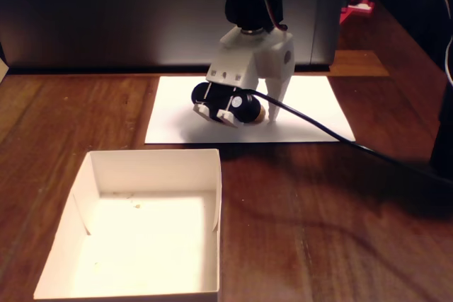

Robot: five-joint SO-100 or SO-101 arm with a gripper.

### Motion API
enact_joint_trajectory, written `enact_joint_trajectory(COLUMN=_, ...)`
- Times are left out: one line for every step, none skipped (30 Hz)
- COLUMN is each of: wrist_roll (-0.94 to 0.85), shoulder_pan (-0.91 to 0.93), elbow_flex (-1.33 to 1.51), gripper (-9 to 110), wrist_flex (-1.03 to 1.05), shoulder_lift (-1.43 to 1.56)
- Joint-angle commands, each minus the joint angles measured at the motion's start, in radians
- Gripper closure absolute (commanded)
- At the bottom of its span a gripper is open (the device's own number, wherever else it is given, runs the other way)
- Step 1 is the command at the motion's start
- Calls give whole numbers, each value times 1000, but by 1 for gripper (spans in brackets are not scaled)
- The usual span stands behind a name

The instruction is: Grasp a mini cookies block and put it in the white box.

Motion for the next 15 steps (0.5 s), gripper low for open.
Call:
enact_joint_trajectory(wrist_roll=-9, shoulder_pan=-15, elbow_flex=-66, gripper=63, wrist_flex=5, shoulder_lift=120)
enact_joint_trajectory(wrist_roll=-6, shoulder_pan=-15, elbow_flex=-66, gripper=63, wrist_flex=8, shoulder_lift=115)
enact_joint_trajectory(wrist_roll=-2, shoulder_pan=-14, elbow_flex=-66, gripper=63, wrist_flex=11, shoulder_lift=110)
enact_joint_trajectory(wrist_roll=2, shoulder_pan=-12, elbow_flex=-66, gripper=63, wrist_flex=15, shoulder_lift=104)
enact_joint_trajectory(wrist_roll=6, shoulder_pan=-9, elbow_flex=-66, gripper=63, wrist_flex=18, shoulder_lift=98)
enact_joint_trajectory(wrist_roll=9, shoulder_pan=-8, elbow_flex=-66, gripper=63, wrist_flex=21, shoulder_lift=92)
enact_joint_trajectory(wrist_roll=14, shoulder_pan=-5, elbow_flex=-66, gripper=63, wrist_flex=25, shoulder_lift=89)
enact_joint_trajectory(wrist_roll=15, shoulder_pan=-2, elbow_flex=-66, gripper=63, wrist_flex=26, shoulder_lift=86)
enact_joint_trajectory(wrist_roll=17, shoulder_pan=2, elbow_flex=-66, gripper=63, wrist_flex=28, shoulder_lift=86)
enact_joint_trajectory(wrist_roll=18, shoulder_pan=5, elbow_flex=-66, gripper=63, wrist_flex=29, shoulder_lift=86)
enact_joint_trajectory(wrist_roll=20, shoulder_pan=8, elbow_flex=-66, gripper=63, wrist_flex=31, shoulder_lift=86)
enact_joint_trajectory(wrist_roll=20, shoulder_pan=11, elbow_flex=-66, gripper=63, wrist_flex=32, shoulder_lift=86)
enact_joint_trajectory(wrist_roll=21, shoulder_pan=12, elbow_flex=-66, gripper=63, wrist_flex=34, shoulder_lift=86)
enact_joint_trajectory(wrist_roll=21, shoulder_pan=15, elbow_flex=-66, gripper=63, wrist_flex=35, shoulder_lift=86)
enact_joint_trajectory(wrist_roll=21, shoulder_pan=17, elbow_flex=-66, gripper=63, wrist_flex=35, shoulder_lift=86)
